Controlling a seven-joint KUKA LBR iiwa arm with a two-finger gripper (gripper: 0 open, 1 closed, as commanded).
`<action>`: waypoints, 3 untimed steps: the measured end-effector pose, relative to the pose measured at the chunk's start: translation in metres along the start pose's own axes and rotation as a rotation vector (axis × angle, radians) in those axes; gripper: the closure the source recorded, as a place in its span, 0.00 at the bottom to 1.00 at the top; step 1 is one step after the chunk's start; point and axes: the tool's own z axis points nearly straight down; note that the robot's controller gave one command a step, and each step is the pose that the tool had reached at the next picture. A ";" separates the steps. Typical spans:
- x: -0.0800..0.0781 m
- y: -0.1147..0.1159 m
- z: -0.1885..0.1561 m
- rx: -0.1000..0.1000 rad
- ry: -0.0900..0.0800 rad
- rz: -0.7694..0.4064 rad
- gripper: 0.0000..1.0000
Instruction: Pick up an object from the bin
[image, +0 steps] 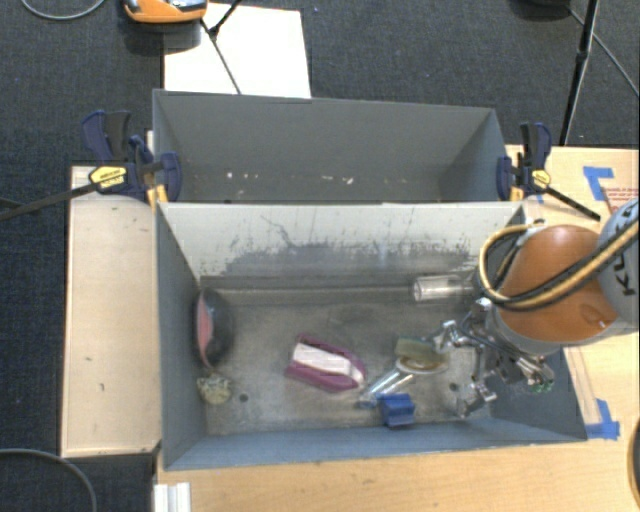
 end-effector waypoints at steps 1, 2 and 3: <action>-0.003 0.030 0.002 0.007 -0.007 0.012 0.00; -0.017 0.073 0.001 0.001 -0.003 -0.074 0.00; -0.018 0.073 0.000 0.000 -0.006 -0.078 1.00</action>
Offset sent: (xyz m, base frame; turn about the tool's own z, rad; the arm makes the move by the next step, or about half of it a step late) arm -0.0143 0.0322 -0.0098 0.0061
